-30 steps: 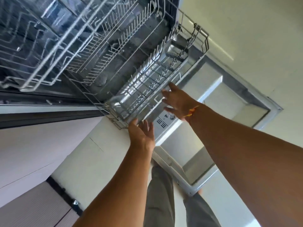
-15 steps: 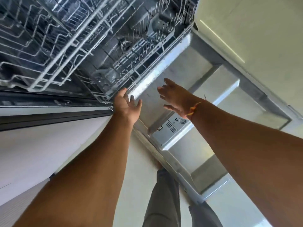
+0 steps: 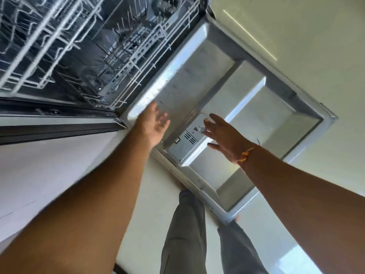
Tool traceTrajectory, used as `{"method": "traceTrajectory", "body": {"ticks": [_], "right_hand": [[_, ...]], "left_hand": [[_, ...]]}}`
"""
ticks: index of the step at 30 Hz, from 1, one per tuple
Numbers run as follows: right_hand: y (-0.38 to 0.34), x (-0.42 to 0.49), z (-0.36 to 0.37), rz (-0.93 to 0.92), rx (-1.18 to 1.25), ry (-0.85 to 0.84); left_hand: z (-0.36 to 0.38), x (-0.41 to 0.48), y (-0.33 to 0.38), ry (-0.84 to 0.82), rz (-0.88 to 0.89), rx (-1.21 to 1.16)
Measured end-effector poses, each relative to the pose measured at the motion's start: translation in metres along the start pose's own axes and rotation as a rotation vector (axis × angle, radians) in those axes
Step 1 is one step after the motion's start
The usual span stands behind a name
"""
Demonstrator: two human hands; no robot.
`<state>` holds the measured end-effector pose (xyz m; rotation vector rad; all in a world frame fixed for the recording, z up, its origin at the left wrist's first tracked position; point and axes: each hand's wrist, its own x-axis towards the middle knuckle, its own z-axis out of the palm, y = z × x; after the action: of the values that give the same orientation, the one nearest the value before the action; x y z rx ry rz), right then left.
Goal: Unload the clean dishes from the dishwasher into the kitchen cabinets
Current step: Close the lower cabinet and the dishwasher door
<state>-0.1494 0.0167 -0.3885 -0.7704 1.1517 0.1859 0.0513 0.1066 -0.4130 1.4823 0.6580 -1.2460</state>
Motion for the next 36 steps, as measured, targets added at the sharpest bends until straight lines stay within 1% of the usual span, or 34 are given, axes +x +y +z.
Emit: {"method": "traceTrajectory", "body": {"ticks": [1, 4, 5, 8, 11, 12, 13, 15, 18, 20, 23, 25, 28, 30, 34, 36], "right_hand": [[0.007, -0.003, -0.003, 0.008, 0.039, 0.037], [0.034, -0.018, -0.018, 0.078, 0.121, 0.215], [0.049, -0.023, -0.026, 0.089, 0.09, 0.28], [0.102, -0.042, -0.059, 0.143, -0.112, 0.507], [0.153, -0.062, -0.096, 0.286, -0.105, 0.829], [0.166, -0.066, -0.106, 0.332, -0.102, 0.885], [0.178, -0.066, -0.115, 0.356, -0.098, 0.901], [0.203, -0.063, -0.136, 0.356, -0.043, 0.825], [0.227, -0.05, -0.157, 0.333, 0.104, 0.628], [0.238, -0.04, -0.163, 0.319, 0.243, 0.567], [0.248, -0.022, -0.166, 0.287, 0.425, 0.528], [0.254, -0.015, -0.167, 0.277, 0.504, 0.509], [0.261, -0.007, -0.17, 0.295, 0.608, 0.52], [0.264, -0.001, -0.169, 0.291, 0.656, 0.517], [0.27, 0.002, -0.165, 0.289, 0.665, 0.537], [0.27, -0.006, -0.165, 0.267, 0.625, 0.532]], "left_hand": [[0.011, -0.008, -0.018, -0.026, -0.036, 0.02], [0.042, -0.041, -0.086, -0.088, -0.147, 0.033], [0.051, -0.053, -0.111, -0.088, -0.184, 0.052], [0.065, -0.087, -0.179, -0.083, -0.298, 0.145], [0.067, -0.106, -0.228, -0.075, -0.376, 0.201], [0.066, -0.108, -0.241, -0.064, -0.386, 0.218], [0.066, -0.109, -0.25, -0.057, -0.388, 0.229], [0.068, -0.107, -0.27, -0.039, -0.378, 0.247], [0.067, -0.098, -0.294, -0.03, -0.377, 0.263], [0.067, -0.092, -0.308, -0.042, -0.382, 0.293], [0.065, -0.078, -0.326, -0.067, -0.358, 0.38], [0.063, -0.07, -0.336, -0.078, -0.278, 0.535], [0.057, -0.058, -0.349, -0.106, -0.111, 0.83], [0.053, -0.053, -0.354, -0.127, -0.007, 0.952], [0.045, -0.052, -0.359, -0.175, 0.12, 1.147], [0.04, -0.055, -0.358, -0.209, 0.234, 1.323]]}}
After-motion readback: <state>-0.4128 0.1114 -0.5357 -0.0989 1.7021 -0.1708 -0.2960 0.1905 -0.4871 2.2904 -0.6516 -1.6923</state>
